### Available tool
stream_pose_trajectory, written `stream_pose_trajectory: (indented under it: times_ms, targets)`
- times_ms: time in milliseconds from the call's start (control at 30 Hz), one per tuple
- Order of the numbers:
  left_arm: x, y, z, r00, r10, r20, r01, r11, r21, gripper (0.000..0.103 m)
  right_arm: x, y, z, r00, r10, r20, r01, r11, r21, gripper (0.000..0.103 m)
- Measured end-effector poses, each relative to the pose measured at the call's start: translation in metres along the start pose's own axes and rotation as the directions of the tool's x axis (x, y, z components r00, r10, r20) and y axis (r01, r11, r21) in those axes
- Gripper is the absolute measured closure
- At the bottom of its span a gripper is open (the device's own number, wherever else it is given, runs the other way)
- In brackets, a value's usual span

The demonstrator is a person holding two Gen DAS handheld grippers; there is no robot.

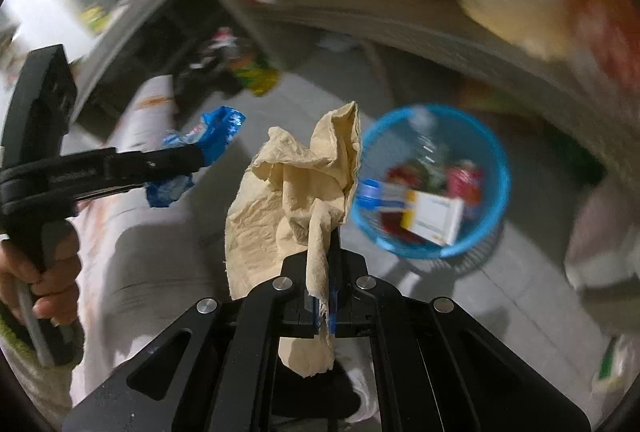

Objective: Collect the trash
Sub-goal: 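Carry the tan paper and blue bag in both grippers to the wastebasket, then open both grippers to drop the bag and paper into the basket, then move both grippers back over the table toward the pink sponge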

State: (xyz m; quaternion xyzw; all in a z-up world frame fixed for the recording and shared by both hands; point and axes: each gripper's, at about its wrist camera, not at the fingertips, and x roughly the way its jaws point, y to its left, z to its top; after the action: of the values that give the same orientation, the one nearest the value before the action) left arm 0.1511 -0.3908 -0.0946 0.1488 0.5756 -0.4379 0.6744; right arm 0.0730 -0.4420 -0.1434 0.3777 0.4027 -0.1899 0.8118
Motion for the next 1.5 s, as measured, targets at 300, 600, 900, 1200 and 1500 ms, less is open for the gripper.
stream_pose_trajectory:
  times_ms: [300, 600, 900, 1200, 1500]
  targets:
    - [0.084, -0.03, 0.047, 0.997, 0.031, -0.075, -0.029, 0.999, 0.037, 0.039, 0.073, -0.063, 0.033, 0.994, -0.1, -0.046, 0.105, 0.984, 0.143, 0.094]
    - [0.069, -0.017, 0.049, 0.999, -0.032, -0.034, 0.031, 0.999, -0.016, 0.031, 0.132, -0.089, 0.021, 0.984, -0.123, -0.125, 0.144, 0.975, 0.171, 0.06]
    - [0.008, -0.014, 0.036, 0.997, -0.057, 0.056, 0.058, 0.998, -0.012, 0.031, 0.094, -0.083, 0.005, 0.993, -0.111, -0.047, 0.117, 0.98, 0.162, 0.049]
    - [-0.09, 0.015, -0.023, 0.965, -0.006, 0.261, 0.004, 1.0, 0.006, 0.025, 0.042, -0.034, -0.008, 0.996, -0.088, 0.028, 0.086, 0.995, 0.051, 0.032]
    - [-0.175, 0.089, -0.1, 0.902, 0.125, 0.413, -0.073, 0.988, -0.139, 0.023, 0.003, 0.045, -0.001, 0.999, -0.002, 0.048, 0.007, 0.996, -0.094, 0.025]
